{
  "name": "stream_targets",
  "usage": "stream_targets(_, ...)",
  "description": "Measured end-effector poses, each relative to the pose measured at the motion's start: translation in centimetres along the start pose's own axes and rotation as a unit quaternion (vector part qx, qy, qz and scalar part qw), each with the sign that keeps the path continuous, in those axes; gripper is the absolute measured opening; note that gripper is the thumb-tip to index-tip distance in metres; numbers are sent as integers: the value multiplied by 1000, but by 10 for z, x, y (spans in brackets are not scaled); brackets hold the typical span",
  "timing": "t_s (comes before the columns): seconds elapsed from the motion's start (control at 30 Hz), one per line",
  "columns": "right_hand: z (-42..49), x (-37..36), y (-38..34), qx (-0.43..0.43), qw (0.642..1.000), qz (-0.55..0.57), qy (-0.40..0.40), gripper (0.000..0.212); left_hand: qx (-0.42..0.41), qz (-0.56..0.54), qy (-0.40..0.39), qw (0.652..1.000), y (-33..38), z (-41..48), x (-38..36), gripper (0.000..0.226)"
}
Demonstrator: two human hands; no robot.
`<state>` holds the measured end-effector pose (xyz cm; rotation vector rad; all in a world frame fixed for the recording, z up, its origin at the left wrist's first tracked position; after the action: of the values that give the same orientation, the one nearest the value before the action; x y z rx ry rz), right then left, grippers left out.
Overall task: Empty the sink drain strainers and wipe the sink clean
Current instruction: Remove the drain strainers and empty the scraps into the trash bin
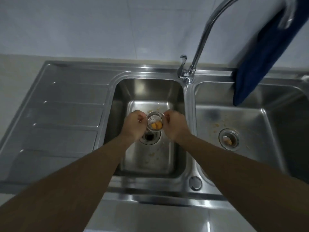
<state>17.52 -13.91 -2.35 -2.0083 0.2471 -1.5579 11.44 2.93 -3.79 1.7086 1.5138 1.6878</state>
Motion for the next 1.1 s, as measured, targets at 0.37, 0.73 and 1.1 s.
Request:
stream_targets(0.37,-32,117,95,-28,988,114,98,1,-57,-52,-55,996,115,-42,-87,11)
stream_targets(0.73,-77,108,259,-132,990,50,15,9,-52,100,-205,972,111,-72,-266,7)
stream_targets(1.1,-90,14,315,-129,972,18,-194,16,-9,229,-271,935,31,-76,-332,21)
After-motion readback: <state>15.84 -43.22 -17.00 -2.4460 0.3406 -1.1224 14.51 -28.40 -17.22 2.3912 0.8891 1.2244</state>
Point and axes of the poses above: each hand's wrist, its own z-axis towards the middle knuckle, its own x-axis out of the back of the hand, y = z × x, the point moved 10 cm from there along z, towards the middle knuckle, and after that the axes turned 4 degrees about -z, right-handed, at the moved point
